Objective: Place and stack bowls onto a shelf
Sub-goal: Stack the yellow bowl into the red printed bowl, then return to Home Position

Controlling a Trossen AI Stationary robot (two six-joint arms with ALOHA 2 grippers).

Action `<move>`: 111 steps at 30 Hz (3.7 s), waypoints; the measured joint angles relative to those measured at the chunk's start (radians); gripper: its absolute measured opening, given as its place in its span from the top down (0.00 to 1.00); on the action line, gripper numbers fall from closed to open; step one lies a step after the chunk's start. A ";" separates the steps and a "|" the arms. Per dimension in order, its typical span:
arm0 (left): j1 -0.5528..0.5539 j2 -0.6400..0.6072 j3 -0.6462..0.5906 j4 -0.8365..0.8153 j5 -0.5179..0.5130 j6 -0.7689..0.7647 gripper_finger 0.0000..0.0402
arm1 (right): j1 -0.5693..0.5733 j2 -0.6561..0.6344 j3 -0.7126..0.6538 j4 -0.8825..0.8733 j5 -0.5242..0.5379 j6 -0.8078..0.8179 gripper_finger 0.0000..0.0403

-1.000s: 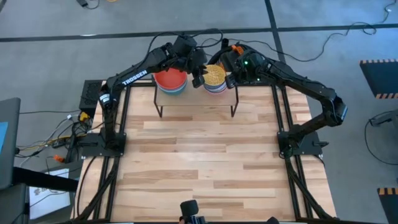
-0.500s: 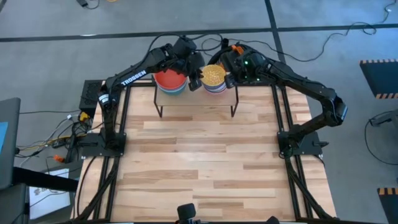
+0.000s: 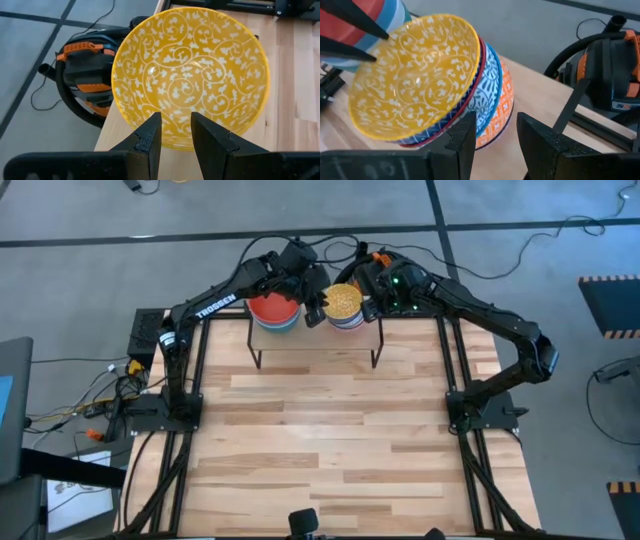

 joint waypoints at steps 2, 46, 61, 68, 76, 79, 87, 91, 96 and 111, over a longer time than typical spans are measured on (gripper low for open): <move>-0.001 0.003 0.000 -0.001 -0.001 0.000 0.77 | 0.000 0.014 0.001 -0.009 0.000 0.001 0.58; -0.039 -0.268 -0.244 0.168 0.132 -0.141 0.88 | 0.410 -0.235 -0.197 0.250 0.203 0.100 0.77; -0.412 -0.919 -1.086 0.761 -0.166 -0.449 1.00 | 0.680 -0.345 -0.447 0.818 0.108 -0.008 0.95; -0.726 -1.128 -1.369 0.911 -0.411 -0.527 1.00 | 0.770 -0.192 -0.451 1.001 0.068 -0.029 0.93; -0.932 -1.101 -1.429 0.900 -0.409 -0.528 1.00 | 0.867 -0.077 -0.451 0.975 0.067 -0.006 0.95; -0.945 -1.071 -1.425 0.900 -0.350 -0.424 1.00 | 0.893 -0.066 -0.451 0.928 0.093 0.006 0.94; -0.924 -1.171 -1.399 0.899 -0.442 -0.233 1.00 | 0.958 -0.209 -0.450 0.892 0.178 -0.302 0.96; -0.903 -1.294 -1.449 0.891 -0.432 -0.186 1.00 | 0.958 -0.312 -0.449 0.772 0.180 -0.392 0.96; -0.884 -1.396 -1.555 0.905 -0.433 -0.200 1.00 | 0.954 -0.417 -0.449 0.659 0.181 -0.419 0.96; -0.786 -1.407 -1.749 1.001 -0.416 -0.349 1.00 | 0.895 -0.622 -0.853 0.984 0.174 -0.316 0.96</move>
